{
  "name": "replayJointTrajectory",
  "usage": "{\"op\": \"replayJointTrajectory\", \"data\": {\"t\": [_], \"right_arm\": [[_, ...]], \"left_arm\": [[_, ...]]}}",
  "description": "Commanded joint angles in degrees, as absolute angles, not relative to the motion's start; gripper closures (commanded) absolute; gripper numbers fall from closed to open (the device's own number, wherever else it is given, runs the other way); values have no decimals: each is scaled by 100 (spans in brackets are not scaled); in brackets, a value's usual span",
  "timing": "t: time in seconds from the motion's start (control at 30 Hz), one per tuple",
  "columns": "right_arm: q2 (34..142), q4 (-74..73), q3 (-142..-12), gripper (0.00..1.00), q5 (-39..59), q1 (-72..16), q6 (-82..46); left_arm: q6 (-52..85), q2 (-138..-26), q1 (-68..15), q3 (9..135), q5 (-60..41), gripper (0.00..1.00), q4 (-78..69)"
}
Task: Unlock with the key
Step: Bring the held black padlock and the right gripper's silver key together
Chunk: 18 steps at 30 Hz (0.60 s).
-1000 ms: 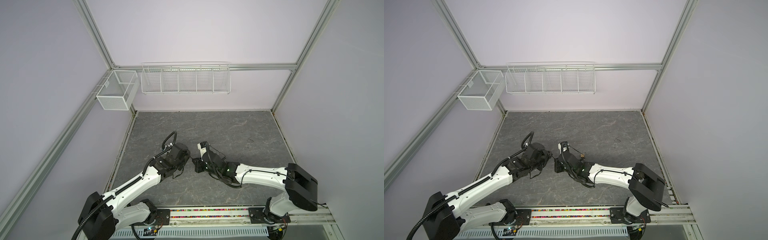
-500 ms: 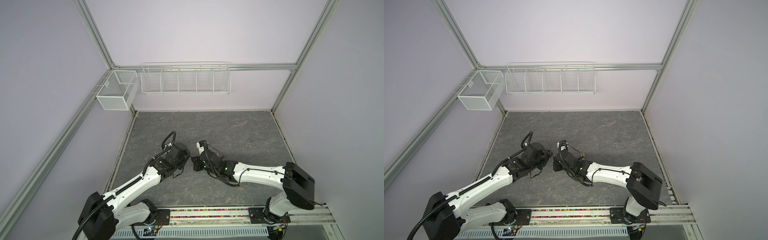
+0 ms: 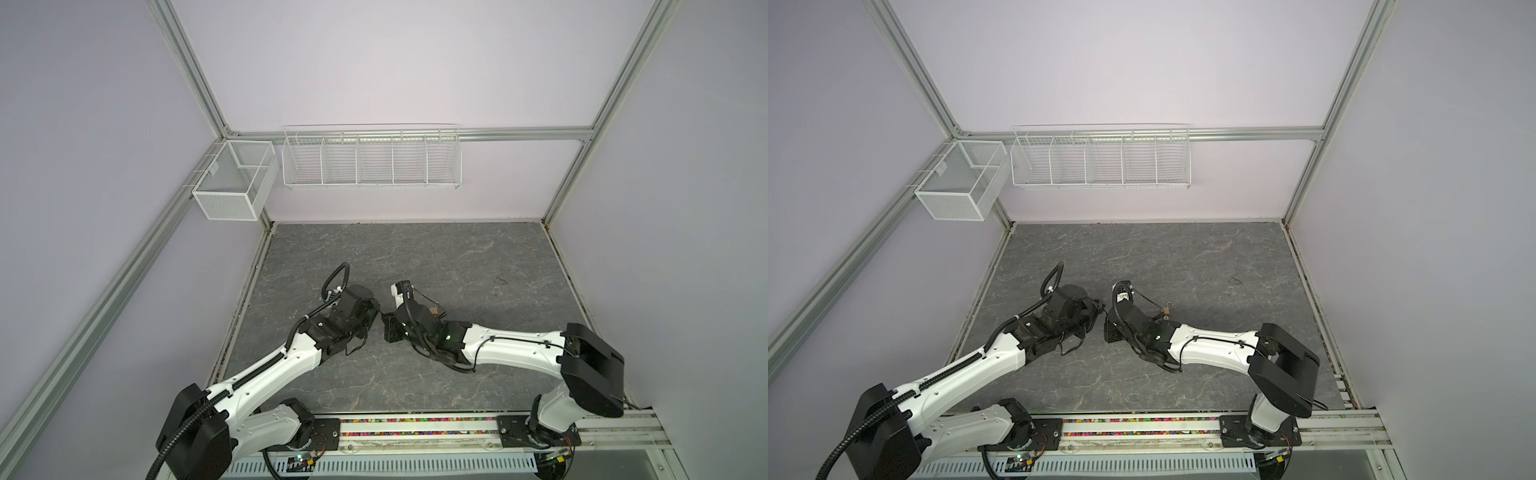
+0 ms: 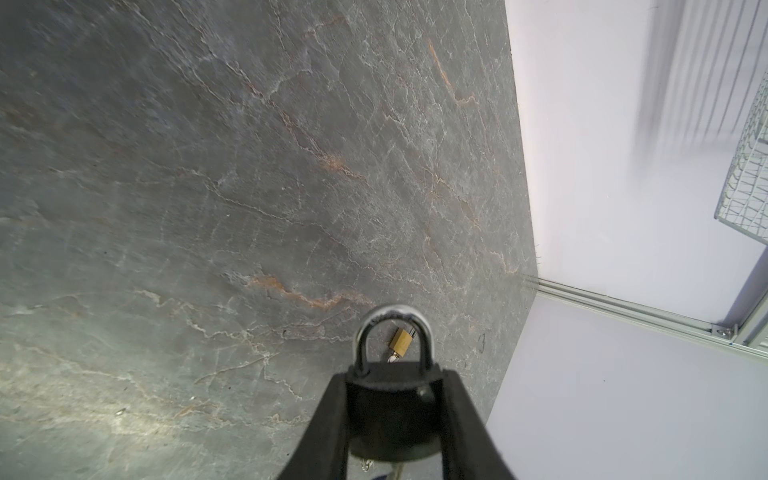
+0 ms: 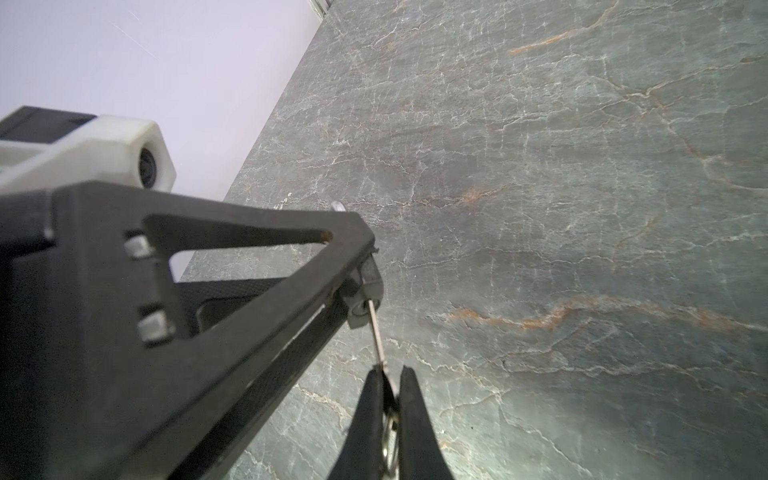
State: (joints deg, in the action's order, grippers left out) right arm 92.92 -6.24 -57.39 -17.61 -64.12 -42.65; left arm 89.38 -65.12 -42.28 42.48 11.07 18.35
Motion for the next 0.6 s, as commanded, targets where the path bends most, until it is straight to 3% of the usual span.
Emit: {"op": "replayJointTrajectory", "data": {"t": [0.0, 0.17, 0.57], "right_arm": [[9466, -646, -5902, 93, -1832, -6533, -4116], [9466, -685, -5868, 93, -1958, -6623, -3981], [9146, -608, -6104, 94, -1112, -6547, -3704]], "left_arm": [[9178, -6452, -4297, 4232, 642, 100, 1347], [9278, -6464, -4294, 4184, 590, 100, 1275], [8527, -6589, -4307, 4374, 616, 100, 1618]]}}
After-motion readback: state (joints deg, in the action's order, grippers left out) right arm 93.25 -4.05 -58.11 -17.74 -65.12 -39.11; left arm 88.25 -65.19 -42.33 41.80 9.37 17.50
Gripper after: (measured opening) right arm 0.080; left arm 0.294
